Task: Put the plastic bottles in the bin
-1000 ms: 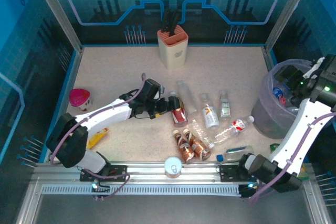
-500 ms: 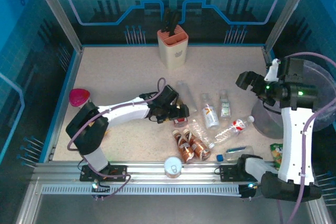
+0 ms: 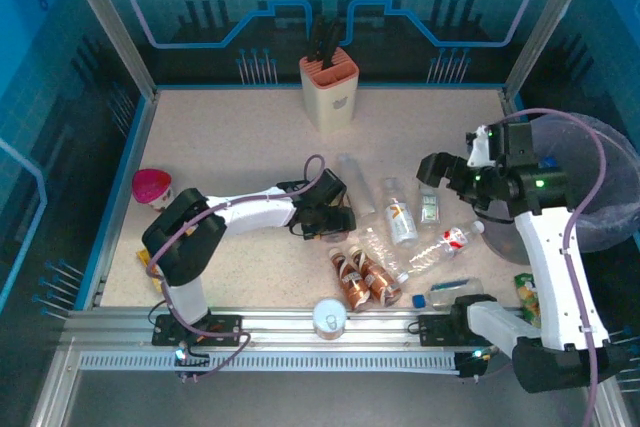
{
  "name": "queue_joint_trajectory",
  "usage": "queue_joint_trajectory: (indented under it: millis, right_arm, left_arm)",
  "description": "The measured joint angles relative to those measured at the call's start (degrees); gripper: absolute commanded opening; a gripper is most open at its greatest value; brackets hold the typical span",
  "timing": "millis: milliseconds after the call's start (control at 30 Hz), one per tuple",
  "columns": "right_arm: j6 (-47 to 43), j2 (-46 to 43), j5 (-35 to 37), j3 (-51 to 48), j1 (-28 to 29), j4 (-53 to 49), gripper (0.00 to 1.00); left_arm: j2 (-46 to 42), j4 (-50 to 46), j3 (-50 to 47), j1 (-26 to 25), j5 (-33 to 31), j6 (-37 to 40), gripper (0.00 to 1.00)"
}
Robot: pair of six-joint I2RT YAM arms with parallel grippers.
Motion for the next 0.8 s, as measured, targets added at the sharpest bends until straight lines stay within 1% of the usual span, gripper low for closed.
queue_joint_trajectory:
  millis: [100, 233, 367, 433, 533, 633, 800]
  right_arm:
    - [0.79, -0.72, -2.78, -2.80, 0.35, 2.36, 0.98]
    - [1.11, -0.72, -4.98, -3.85, 0.96, 4.94, 0.98]
    - [2.14, -1.07, -8.52, -6.64, 2.08, 10.47, 0.96]
    - [2.62, -0.85, -10.12, -8.31, 3.19, 13.64, 0.96]
    - [3.45, 0.68, -12.11, -9.73, 5.75, 18.27, 0.96]
    - [4.96, 2.80, -14.73, -10.97, 8.66, 24.96, 0.96]
    - [6.91, 8.48, -17.20, -11.21, 12.48, 33.11, 1.00]
  left_arm:
    - [-0.13, 0.04, 0.00, 0.00, -0.44, 0.04, 0.68]
    - [-1.73, -0.39, -0.44, 0.00, -1.31, 0.52, 0.66]
    - [-8.15, -0.52, -1.64, 0.24, -1.29, 4.70, 0.65]
    - [-12.72, 1.01, -3.13, 0.52, 0.17, 7.89, 0.63]
    - [-19.41, 4.44, -5.92, 1.51, 4.70, 11.52, 0.57]
    - [-23.45, 9.55, -8.90, 3.23, 11.37, 13.49, 0.51]
    - [-25.03, 17.42, -13.05, 4.46, 21.05, 14.03, 0.51]
